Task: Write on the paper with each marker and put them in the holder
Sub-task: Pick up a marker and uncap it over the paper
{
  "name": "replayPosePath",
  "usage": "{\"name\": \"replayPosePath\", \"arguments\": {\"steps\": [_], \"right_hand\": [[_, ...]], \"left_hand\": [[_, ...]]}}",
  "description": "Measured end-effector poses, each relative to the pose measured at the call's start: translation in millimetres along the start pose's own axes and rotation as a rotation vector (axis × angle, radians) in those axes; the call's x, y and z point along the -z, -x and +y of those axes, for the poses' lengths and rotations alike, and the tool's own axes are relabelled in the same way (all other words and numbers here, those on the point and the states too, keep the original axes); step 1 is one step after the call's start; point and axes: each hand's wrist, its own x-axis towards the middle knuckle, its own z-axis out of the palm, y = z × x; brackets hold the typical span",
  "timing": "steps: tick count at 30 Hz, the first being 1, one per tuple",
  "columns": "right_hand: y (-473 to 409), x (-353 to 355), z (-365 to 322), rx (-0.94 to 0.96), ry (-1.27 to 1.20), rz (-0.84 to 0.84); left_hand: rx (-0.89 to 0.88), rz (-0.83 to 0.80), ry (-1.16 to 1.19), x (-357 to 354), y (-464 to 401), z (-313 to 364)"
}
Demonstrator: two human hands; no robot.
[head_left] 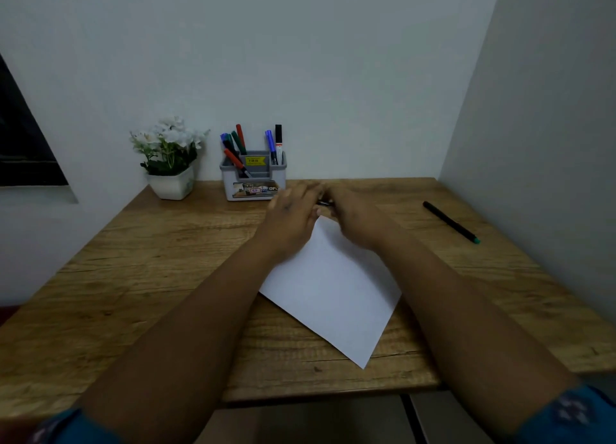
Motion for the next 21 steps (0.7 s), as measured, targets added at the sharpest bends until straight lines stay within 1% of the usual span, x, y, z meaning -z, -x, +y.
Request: {"name": "replayPosePath", "arguments": {"steps": [1,4,6,9,12,14,15,17,18,19,21], "right_hand": [[-4.7,-9.0,-5.8,0.059,0.017,-0.02],[-8.5,-24.7,-15.8,0.115,0.094,-0.042],[-6.3,-28.0,-18.0,0.128,0.059,-0.063],[-5.5,-25.6,-18.2,0.118,0.011,-0.126],[-7.1,-21.3,-14.9,0.124,-0.018,-0.191],[-6.7,-15.3,-10.4,0.112,0.0,-0.206],[-6.4,-11.4,-6.7,0.108,0.033,-0.199],[-4.2,-3.0,0.2,0.06,0.025,-0.176],[-2.4,0.8,3.4,0.024,-0.054,-0.159],[-0.8,3.7,6.7,-0.007,-0.186,-0.137],[2.4,10.3,11.0,-0.073,-0.561,-0.061]], "left_hand": [[0.02,-0.043,-0.014,3.7,-0.2,-4.0],[0.095,-0.216,0.073,16.7,1.1,-20.3],[0.094,-0.315,0.076,23.8,2.0,-26.5],[0.108,-0.399,0.04,28.5,0.3,-27.4],[0.13,-0.395,0.055,27.8,-0.1,-28.8],[0.167,-0.354,-0.035,32.8,0.3,-32.0],[0.205,-0.325,-0.045,37.2,0.3,-34.6],[0.275,-0.264,0.075,44.8,2.2,-41.7],[0.303,-0.234,0.143,47.8,4.0,-44.3],[0.33,-0.222,0.175,49.2,6.0,-46.8],[0.358,-0.257,0.162,48.6,9.9,-49.9]]}}
